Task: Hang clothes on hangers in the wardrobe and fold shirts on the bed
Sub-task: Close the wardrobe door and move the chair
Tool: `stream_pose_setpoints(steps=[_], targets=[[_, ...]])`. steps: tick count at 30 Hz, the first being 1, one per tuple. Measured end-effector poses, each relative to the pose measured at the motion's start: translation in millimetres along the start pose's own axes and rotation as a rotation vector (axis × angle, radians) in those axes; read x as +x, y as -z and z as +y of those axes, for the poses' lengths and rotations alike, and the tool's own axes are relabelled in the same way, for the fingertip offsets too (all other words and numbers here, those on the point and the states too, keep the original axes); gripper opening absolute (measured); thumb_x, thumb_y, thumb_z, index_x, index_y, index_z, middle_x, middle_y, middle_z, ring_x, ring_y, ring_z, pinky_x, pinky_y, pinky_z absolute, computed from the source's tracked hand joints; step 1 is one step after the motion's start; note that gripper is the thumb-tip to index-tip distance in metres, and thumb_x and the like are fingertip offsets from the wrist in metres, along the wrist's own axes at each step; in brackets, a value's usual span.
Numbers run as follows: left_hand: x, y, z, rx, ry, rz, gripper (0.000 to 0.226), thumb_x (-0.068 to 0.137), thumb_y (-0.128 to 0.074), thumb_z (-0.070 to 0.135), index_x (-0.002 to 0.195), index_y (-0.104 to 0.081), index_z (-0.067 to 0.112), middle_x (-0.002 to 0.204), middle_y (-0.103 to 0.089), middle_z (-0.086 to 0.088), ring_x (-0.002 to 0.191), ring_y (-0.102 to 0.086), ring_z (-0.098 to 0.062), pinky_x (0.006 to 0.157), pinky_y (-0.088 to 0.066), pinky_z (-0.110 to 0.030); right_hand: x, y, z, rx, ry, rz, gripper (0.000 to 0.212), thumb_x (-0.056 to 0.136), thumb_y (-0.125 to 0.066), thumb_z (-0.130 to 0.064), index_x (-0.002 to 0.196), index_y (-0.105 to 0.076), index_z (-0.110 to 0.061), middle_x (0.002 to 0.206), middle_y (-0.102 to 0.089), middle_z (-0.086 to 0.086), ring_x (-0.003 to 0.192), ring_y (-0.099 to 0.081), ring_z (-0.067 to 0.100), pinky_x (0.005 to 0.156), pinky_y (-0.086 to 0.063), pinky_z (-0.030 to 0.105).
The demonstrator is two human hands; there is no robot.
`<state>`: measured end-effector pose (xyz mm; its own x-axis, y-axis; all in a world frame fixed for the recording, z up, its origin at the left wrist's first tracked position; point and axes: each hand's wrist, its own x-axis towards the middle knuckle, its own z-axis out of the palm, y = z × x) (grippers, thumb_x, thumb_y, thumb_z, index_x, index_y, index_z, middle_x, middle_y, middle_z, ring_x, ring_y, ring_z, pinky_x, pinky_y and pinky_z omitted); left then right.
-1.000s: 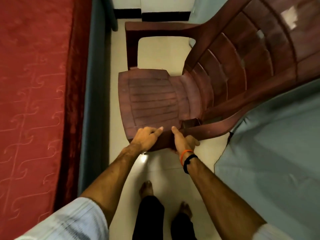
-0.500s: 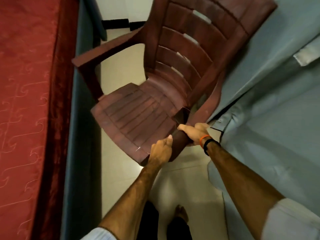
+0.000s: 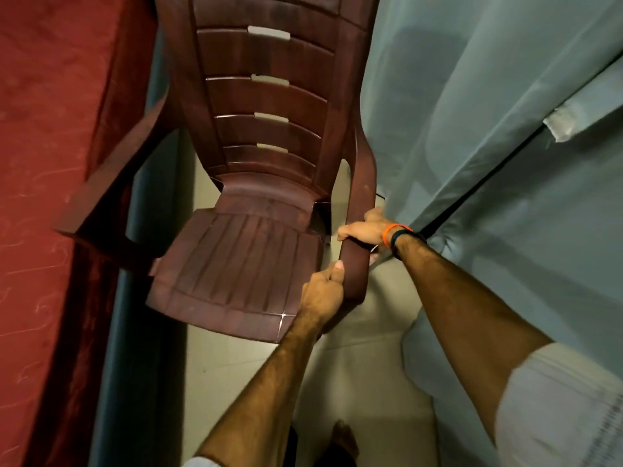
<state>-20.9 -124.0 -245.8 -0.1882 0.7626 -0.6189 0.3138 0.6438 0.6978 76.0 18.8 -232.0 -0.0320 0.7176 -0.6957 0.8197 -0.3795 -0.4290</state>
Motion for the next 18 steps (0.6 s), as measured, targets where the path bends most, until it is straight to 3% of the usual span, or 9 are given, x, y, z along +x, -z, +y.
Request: stream_pose_setpoints(steps=[1, 3, 5, 7, 8, 13, 18], targets=[[4, -2, 4, -0.006, -0.007, 0.000, 0.045, 0.105, -0.033, 0.045, 0.137, -0.058, 0.024, 0.137, -0.058, -0.012, 0.128, -0.048, -0.035, 0.103, -0.038, -0.033, 3, 5, -2, -0.005, 0.006, 0.002, 0.108, 0.072, -0.076, -0.042, 0.151, -0.017, 0.002, 0.137, -0.045, 0.012, 0.101, -0.056, 0.026, 0.056, -0.048, 0.026], [9, -6, 8, -0.010, -0.017, -0.009, 0.045, 0.105, -0.034, 0.046, 0.136, -0.059, 0.024, 0.131, -0.062, -0.011, 0.123, -0.052, -0.033, 0.098, -0.040, -0.030, 8, 8, -2, 0.031, -0.002, 0.011, 0.108, 0.073, -0.076, -0.038, 0.152, -0.013, 0.001, 0.139, -0.046, 0.012, 0.098, -0.057, 0.026, 0.052, -0.048, 0.026], [13, -7, 10, -0.035, -0.022, -0.016, 0.044, 0.104, -0.037, 0.048, 0.135, -0.060, 0.027, 0.124, -0.065, -0.007, 0.115, -0.057, -0.026, 0.091, -0.041, -0.025, 9, 9, -2, 0.033, -0.009, 0.053, 0.110, 0.072, -0.076, -0.039, 0.152, -0.012, 0.001, 0.142, -0.046, 0.013, 0.113, -0.056, 0.031, 0.070, -0.055, 0.034], [15, -3, 6, -0.050, -0.016, -0.021, 0.042, 0.102, -0.040, 0.050, 0.132, -0.062, 0.030, 0.120, -0.068, -0.004, 0.111, -0.060, -0.022, 0.089, -0.044, -0.025, 3, 5, -2, -0.004, -0.016, 0.093, 0.110, 0.074, -0.076, -0.041, 0.153, -0.011, 0.001, 0.147, -0.043, 0.016, 0.128, -0.048, 0.034, 0.098, -0.049, 0.039], [16, 2, 5, -0.050, -0.018, -0.021, 0.041, 0.101, -0.042, 0.050, 0.130, -0.064, 0.030, 0.119, -0.069, -0.003, 0.112, -0.061, -0.022, 0.091, -0.046, -0.026, 0, 2, -3, -0.032, -0.008, 0.135, 0.108, 0.076, -0.076, -0.042, 0.152, -0.013, 0.001, 0.148, -0.041, 0.017, 0.131, -0.045, 0.035, 0.104, -0.044, 0.038], [23, 60, 16, -0.041, 0.006, 0.121, 0.043, 0.097, -0.054, 0.047, 0.130, -0.064, 0.021, 0.125, -0.068, -0.004, 0.123, -0.057, -0.023, 0.098, -0.040, -0.025, -24, -1, -17, -0.222, 0.176, 0.454, 0.084, 0.076, -0.075, -0.040, 0.141, -0.035, -0.005, 0.139, -0.042, 0.017, 0.128, -0.039, 0.036, 0.103, -0.041, 0.044], [35, 139, 36, -0.043, -0.006, 0.198, 0.042, 0.095, -0.060, 0.043, 0.125, -0.066, 0.014, 0.123, -0.068, -0.005, 0.120, -0.059, -0.023, 0.100, -0.040, -0.025, -42, 6, -58, -0.122, 0.270, 0.448, 0.078, 0.078, -0.074, -0.036, 0.141, -0.040, -0.005, 0.137, -0.046, 0.016, 0.129, -0.041, 0.034, 0.106, -0.039, 0.041]])
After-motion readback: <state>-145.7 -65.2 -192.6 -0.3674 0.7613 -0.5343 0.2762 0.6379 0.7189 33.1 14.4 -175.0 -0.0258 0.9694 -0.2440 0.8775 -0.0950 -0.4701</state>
